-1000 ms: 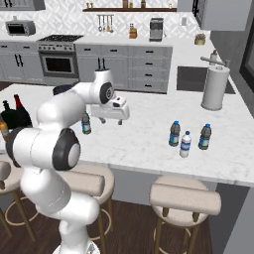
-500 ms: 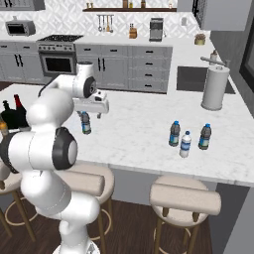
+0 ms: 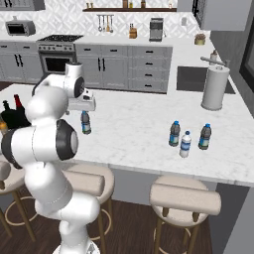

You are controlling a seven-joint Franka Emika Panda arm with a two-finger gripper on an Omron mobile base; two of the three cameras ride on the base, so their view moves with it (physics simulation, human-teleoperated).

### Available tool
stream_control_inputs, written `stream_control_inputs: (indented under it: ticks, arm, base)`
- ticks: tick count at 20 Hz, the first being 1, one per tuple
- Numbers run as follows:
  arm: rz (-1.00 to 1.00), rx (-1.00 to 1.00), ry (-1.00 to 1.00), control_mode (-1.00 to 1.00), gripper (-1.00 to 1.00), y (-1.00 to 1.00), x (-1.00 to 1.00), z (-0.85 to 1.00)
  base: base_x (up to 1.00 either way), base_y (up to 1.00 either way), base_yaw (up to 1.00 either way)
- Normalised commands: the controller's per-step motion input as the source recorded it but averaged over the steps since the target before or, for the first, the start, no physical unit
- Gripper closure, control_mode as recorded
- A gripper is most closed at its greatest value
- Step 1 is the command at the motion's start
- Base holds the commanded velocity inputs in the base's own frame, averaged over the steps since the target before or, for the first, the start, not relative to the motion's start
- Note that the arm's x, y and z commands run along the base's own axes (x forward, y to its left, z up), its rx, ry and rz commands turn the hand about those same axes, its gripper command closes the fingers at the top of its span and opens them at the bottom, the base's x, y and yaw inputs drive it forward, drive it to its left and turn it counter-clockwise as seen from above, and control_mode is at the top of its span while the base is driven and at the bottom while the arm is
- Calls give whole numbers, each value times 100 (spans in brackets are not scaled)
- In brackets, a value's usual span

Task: Move the plastic bottles in the middle to the plastics group, and the glass bottles in the middle to the glass group.

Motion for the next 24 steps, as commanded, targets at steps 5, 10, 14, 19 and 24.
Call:
stream_control_inputs:
  ticks: [5,10,14,19,24]
  arm:
    - [2,0,0,-100,-100,47,43,-8]
    - [0,-2,0,-100,-100,14,35,-12]
    - [0,-13,0,-100,-100,0,16,-22]
    - [0,-15,0,-100,-100,0,7,-35]
    - [0,-2,0,-100,-100,0,17,-21]
  base:
    - [0,0,0]
    - [0,0,0]
    - [0,0,0]
    - [0,0,0]
    - [0,0,0]
